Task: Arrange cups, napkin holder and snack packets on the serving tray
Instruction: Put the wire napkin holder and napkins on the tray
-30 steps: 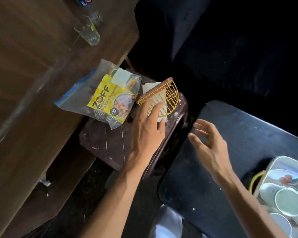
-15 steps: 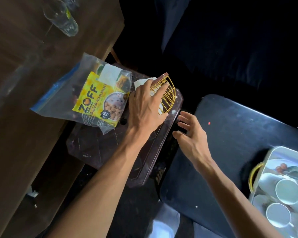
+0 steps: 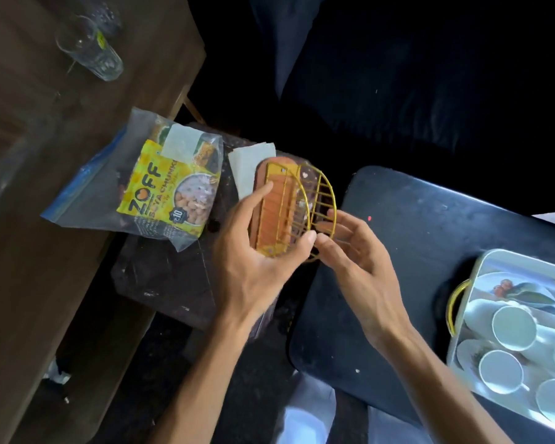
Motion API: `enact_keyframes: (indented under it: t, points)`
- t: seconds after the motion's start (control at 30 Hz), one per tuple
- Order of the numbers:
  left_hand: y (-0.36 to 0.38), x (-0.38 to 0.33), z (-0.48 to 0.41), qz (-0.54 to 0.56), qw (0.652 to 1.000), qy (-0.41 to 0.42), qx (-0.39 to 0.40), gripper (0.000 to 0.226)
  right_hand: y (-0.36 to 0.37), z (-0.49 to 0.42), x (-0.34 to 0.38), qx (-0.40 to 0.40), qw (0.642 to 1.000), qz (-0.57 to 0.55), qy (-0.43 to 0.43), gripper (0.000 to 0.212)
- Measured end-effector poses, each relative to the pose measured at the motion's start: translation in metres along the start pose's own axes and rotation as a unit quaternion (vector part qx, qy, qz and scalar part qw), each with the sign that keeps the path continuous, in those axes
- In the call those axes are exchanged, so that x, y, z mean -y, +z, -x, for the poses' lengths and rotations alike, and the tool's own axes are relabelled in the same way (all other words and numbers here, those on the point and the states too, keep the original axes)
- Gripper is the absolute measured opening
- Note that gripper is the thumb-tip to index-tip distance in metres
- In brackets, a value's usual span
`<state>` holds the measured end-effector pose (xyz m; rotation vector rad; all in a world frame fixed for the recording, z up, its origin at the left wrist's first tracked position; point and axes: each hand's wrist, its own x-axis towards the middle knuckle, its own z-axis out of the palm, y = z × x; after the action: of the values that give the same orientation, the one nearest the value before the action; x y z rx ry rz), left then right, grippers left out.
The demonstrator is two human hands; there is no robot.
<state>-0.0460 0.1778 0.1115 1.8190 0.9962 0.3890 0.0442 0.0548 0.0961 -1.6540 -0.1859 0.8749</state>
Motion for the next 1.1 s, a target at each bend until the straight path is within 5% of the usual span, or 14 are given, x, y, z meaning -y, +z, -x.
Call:
enact_keyframes:
  t: [0.13,0.27,0.5,0.7,0.83,1.1]
  points:
    - [0.026,-0.004,0.045,0.163,0.982,-0.088,0.031,0.066,-0.024,0.035,-0.005,-0.007,1.000,0.010,-0.010,0.019]
    - [0.060,-0.012,0.086,0.207,0.969,-0.124,0.055,0.067,-0.057,0.069,-0.015,-0.074,0.994,0.077,-0.030,0.022]
    - [0.128,-0.044,0.143,0.186,0.969,-0.111,0.119,0.065,-0.143,0.119,-0.021,-0.116,0.993,0.028,-0.010,0.028]
    - [0.204,-0.092,0.194,0.045,0.986,-0.046,0.151,0.058,-0.239,0.163,-0.031,-0.220,0.975,0.024,-0.004,0.028]
    - [0.264,-0.122,0.227,0.100,0.970,-0.076,0.208,0.036,-0.302,0.192,-0.043,-0.282,0.959,0.037,0.008,0.028]
    - [0.363,-0.155,0.274,0.132,0.934,-0.108,0.314,0.026,-0.401,0.226,-0.082,-0.367,0.928,0.044,0.053,0.027]
